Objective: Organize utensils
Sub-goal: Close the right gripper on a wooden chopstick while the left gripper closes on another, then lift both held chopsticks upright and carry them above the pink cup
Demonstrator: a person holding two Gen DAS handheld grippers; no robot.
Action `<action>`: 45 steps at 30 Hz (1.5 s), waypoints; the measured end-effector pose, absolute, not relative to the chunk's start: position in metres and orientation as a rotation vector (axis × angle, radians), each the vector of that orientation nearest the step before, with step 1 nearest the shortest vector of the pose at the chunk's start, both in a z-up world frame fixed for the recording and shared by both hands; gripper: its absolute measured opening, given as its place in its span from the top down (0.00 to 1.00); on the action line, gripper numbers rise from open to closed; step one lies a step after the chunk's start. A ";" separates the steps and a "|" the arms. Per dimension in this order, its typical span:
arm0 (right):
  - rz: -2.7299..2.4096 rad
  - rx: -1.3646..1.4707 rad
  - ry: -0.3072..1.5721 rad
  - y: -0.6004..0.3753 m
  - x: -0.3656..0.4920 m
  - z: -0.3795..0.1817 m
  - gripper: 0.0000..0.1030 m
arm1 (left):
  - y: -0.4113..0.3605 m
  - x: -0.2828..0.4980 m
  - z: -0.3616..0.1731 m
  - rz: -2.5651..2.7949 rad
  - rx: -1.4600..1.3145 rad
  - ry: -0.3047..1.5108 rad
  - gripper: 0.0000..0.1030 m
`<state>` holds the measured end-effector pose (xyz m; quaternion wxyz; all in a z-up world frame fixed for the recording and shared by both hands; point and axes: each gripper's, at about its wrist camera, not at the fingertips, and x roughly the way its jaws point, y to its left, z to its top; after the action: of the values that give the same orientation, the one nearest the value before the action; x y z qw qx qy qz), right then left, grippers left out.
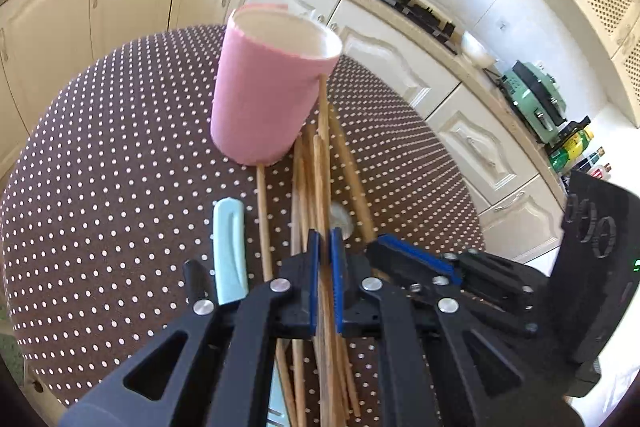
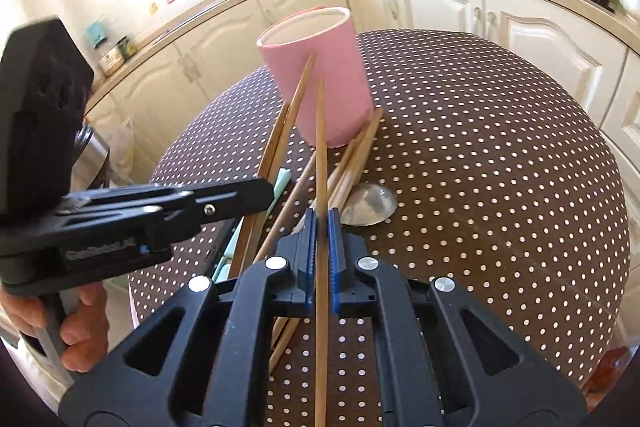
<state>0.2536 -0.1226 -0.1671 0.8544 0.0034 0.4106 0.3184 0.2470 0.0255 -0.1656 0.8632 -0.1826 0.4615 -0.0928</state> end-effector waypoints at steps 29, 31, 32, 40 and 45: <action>0.639 0.069 0.895 -0.131 0.251 -0.183 0.94 | 0.015 0.267 -0.198 -0.200 -0.394 1.033 0.95; 0.641 0.078 0.883 -0.132 0.250 -0.180 0.94 | 0.012 0.264 -0.193 -0.202 -0.376 1.012 0.95; 0.641 0.083 0.868 -0.133 0.248 -0.177 0.94 | 0.011 0.261 -0.189 -0.211 -0.378 0.996 0.95; 0.686 0.131 0.736 -0.138 0.233 -0.138 0.94 | 0.010 0.231 -0.126 -0.276 -0.340 0.744 0.95; 0.714 0.137 0.664 -0.134 0.230 -0.111 0.94 | 0.015 0.223 -0.088 -0.290 -0.312 0.608 0.95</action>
<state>0.2304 -0.1342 -0.1113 0.8812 0.0656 0.3188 0.3427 0.2235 0.0147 -0.0881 0.9320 -0.1523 0.2970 -0.1417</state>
